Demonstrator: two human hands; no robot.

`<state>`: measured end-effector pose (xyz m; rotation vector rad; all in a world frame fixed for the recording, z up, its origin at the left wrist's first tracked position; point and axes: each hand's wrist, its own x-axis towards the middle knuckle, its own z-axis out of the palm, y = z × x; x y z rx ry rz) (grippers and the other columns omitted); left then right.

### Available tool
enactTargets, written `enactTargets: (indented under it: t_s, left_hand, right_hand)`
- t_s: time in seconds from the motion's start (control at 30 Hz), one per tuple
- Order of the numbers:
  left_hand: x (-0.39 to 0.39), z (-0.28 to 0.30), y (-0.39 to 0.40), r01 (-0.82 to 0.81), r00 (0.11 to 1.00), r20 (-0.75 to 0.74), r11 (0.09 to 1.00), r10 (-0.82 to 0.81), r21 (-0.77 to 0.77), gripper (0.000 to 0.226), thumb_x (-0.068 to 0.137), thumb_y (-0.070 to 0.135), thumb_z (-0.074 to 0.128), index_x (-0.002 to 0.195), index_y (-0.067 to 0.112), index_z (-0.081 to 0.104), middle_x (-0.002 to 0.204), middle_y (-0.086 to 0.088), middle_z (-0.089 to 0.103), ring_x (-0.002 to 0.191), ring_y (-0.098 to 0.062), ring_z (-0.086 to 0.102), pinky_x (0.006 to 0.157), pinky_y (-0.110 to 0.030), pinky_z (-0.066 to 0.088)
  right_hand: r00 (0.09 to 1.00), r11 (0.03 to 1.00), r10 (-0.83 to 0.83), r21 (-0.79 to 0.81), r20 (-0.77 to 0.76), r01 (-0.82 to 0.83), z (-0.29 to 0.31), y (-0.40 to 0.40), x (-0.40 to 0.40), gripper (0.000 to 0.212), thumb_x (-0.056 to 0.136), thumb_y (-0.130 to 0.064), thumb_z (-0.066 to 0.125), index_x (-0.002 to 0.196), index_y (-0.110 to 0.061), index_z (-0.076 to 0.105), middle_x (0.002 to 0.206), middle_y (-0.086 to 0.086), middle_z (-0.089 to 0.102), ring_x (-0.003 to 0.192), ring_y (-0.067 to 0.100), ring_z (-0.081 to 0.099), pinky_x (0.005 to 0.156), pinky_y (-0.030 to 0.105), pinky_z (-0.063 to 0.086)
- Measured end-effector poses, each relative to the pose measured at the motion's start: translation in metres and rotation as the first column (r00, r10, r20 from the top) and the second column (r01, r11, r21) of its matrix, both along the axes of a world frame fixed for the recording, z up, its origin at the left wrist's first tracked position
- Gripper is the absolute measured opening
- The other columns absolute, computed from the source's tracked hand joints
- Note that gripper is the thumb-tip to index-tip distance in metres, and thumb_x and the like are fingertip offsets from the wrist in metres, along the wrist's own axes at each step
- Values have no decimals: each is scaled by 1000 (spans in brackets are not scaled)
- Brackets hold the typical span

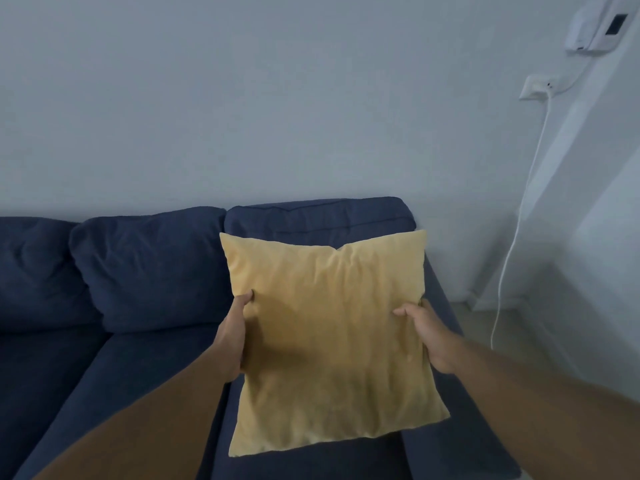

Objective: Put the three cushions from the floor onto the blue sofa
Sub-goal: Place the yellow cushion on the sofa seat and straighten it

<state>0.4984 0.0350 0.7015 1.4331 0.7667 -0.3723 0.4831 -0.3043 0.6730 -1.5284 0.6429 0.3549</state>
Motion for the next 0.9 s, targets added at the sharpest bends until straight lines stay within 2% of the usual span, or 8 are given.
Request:
enactTargets:
  t_s: [0.1,0.2,0.33,0.43,0.5,0.63,0.73,0.9]
  left_hand:
    - [37,-20,-14,-37,999,-26,999,37,12,92,74,81,60,147,27,50,135,-3,59,124,-33,55,115,-59,41]
    - [63,-42,-22,-54,998,-39,998,54,10,67,84,74,58,131,26,50,130,-6,59,120,-34,55,113,-57,42]
    - [93,-77,-24,-86,994,-74,996,86,-4,69,80,71,61,130,24,57,133,-10,63,121,-37,59,114,-61,43]
    - [110,-101,-26,-85,991,-108,996,82,-22,43,91,63,58,109,25,66,119,-10,69,109,-35,64,110,-56,48]
    - [120,-110,-29,-92,987,-136,995,87,-34,36,96,58,55,105,24,64,109,-8,68,100,-31,64,102,-51,50]
    - [144,-124,-26,-110,983,-150,993,103,-41,38,97,57,55,115,25,61,108,-3,66,96,-26,61,92,-46,47]
    - [163,-138,-15,-113,983,-150,992,103,-55,38,94,60,57,112,28,67,113,-4,71,100,-27,65,91,-46,52]
    - [194,-164,12,-88,985,-155,994,77,-67,80,62,74,66,127,28,72,126,-7,74,115,-34,68,109,-55,51]
  right_hand:
    - [1000,999,7,39,-30,-5,-21,-13,41,57,97,-28,66,149,-30,41,131,8,62,118,36,61,106,60,48]
    - [997,999,12,40,-73,-9,-41,-20,68,56,95,-28,67,145,-31,42,131,6,59,120,35,58,110,60,44]
    - [994,999,-1,51,-113,7,-77,-22,99,59,92,-25,70,143,-31,43,131,3,57,121,32,55,105,54,42]
    - [992,997,-30,66,-124,39,-103,-19,114,49,89,-23,71,132,-32,49,130,3,60,118,30,57,101,52,43]
    - [991,996,-55,62,-124,63,-115,-16,122,43,89,-22,70,124,-35,50,130,2,62,118,29,58,105,55,43]
    - [989,997,-68,36,-131,74,-131,-9,144,54,90,-21,71,137,-33,46,131,0,61,119,29,58,109,56,42]
    - [989,997,-70,26,-133,75,-141,0,163,59,91,-19,71,141,-32,44,131,-1,60,116,25,57,101,51,42]
    - [985,998,-62,22,-158,66,-160,20,182,59,93,-19,71,141,-35,42,127,-5,58,108,19,55,98,48,38]
